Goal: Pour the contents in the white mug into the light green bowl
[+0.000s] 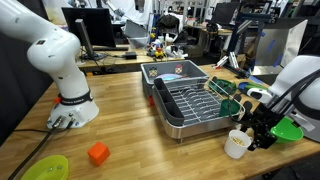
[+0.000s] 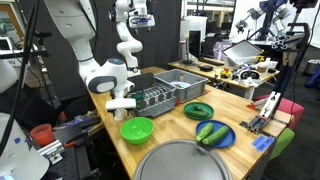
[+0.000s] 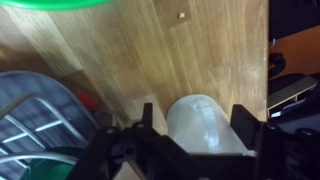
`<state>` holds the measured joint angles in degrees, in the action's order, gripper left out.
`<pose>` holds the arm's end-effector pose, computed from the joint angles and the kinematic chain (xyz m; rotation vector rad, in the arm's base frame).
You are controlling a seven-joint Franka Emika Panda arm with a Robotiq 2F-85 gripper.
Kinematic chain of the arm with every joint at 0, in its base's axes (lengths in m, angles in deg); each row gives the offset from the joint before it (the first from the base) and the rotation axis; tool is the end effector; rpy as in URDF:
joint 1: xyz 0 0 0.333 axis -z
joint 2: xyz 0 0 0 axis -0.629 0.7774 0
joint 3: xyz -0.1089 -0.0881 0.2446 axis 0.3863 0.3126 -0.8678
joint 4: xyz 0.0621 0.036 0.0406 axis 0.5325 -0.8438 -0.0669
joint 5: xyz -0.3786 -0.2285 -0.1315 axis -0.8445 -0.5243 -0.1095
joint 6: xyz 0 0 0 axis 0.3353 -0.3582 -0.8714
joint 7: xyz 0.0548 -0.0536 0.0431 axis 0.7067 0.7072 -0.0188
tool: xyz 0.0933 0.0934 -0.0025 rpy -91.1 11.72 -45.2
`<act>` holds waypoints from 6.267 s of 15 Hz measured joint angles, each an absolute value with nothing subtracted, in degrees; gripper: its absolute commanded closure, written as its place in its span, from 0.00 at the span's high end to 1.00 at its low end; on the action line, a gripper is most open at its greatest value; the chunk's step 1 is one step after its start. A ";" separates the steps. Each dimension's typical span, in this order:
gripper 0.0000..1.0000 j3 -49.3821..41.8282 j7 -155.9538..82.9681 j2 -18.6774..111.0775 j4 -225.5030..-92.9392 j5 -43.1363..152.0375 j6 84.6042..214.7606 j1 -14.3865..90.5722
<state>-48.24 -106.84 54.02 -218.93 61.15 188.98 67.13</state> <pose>0.3954 0.1507 0.0201 -2.3591 -1.6951 -0.2424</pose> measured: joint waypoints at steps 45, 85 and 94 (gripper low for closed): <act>0.02 -59.77 -97.32 -0.01 -225.57 82.91 138.70 75.12; 0.02 -5.05 -69.19 25.49 -211.60 43.12 135.94 47.68; 0.02 -5.33 -69.18 29.67 -208.40 34.58 128.36 43.17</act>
